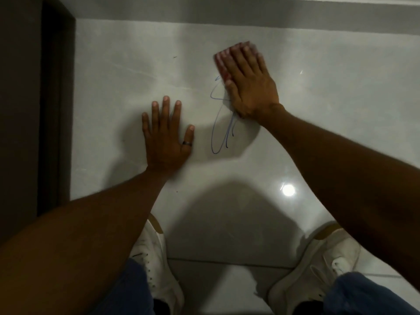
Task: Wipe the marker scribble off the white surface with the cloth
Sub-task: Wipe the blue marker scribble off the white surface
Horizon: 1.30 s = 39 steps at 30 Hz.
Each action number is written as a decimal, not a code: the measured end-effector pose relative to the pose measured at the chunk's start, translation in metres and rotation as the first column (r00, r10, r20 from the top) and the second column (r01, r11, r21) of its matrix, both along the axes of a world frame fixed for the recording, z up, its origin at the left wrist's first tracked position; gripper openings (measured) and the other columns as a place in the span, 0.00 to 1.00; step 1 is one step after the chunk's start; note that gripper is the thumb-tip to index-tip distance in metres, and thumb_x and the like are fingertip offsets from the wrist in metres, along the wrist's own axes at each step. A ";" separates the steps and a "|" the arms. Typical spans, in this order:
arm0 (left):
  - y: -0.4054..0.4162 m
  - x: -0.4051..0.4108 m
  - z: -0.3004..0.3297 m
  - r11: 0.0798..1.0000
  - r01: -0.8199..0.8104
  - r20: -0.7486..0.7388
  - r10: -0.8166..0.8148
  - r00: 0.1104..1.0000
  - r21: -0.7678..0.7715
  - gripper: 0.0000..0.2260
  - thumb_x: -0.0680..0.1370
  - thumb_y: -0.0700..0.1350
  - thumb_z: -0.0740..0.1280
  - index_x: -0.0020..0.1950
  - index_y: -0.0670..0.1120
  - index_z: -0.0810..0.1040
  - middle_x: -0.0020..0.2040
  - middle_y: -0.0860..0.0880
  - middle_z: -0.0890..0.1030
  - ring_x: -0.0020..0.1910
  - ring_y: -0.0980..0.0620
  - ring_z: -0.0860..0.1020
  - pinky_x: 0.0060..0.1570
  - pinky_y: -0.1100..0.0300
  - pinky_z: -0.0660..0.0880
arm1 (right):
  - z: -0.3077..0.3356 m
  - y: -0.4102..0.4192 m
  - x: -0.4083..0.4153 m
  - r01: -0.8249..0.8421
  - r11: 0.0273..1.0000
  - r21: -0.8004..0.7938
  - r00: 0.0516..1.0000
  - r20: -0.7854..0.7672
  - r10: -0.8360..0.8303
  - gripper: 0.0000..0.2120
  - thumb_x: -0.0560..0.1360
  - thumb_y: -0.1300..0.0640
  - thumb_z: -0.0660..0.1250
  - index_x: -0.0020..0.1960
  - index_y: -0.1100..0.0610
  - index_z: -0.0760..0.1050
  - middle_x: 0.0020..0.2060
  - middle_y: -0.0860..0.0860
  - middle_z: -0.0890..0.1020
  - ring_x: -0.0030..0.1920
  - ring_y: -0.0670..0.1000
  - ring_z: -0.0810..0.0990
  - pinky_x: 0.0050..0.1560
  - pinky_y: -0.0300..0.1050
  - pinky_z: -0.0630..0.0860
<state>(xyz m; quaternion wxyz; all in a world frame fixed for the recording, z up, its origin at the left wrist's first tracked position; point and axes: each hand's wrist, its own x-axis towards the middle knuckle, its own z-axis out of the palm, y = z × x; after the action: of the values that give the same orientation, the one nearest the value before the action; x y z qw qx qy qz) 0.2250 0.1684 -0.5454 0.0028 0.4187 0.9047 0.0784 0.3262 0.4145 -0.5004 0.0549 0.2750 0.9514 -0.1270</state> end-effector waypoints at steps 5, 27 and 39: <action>-0.002 0.000 -0.002 1.000 -0.001 0.000 0.001 1.000 0.016 0.31 0.86 0.61 0.57 0.87 0.50 0.62 0.87 0.43 0.62 0.86 0.38 0.58 0.84 0.34 0.55 | 0.003 -0.022 -0.009 0.095 0.995 0.004 0.995 -0.011 -0.095 0.32 0.87 0.43 0.45 0.87 0.54 0.46 0.88 0.58 0.49 0.88 0.60 0.45 0.88 0.61 0.45; 0.000 -0.001 0.001 1.000 0.002 0.004 -0.002 1.000 -0.001 0.30 0.86 0.60 0.57 0.87 0.49 0.62 0.87 0.43 0.61 0.87 0.38 0.58 0.84 0.34 0.55 | -0.010 -0.122 0.055 0.067 0.996 -0.057 0.996 -0.057 -0.070 0.32 0.86 0.46 0.51 0.87 0.54 0.49 0.88 0.56 0.52 0.88 0.59 0.49 0.88 0.61 0.49; 0.000 0.000 0.002 1.000 0.000 0.001 0.000 1.000 0.012 0.30 0.87 0.59 0.57 0.86 0.49 0.63 0.87 0.43 0.62 0.86 0.37 0.58 0.84 0.34 0.55 | -0.025 -0.091 0.117 -0.438 0.898 0.026 0.894 -0.091 0.439 0.28 0.88 0.48 0.52 0.87 0.49 0.55 0.86 0.55 0.61 0.87 0.60 0.55 0.87 0.61 0.54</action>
<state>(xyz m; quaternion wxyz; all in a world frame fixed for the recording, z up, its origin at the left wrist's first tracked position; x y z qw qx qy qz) 0.2250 0.1684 -0.5435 0.0011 0.4188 0.9042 0.0840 0.4436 0.3235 -0.5251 0.0362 0.0473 0.9907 -0.1222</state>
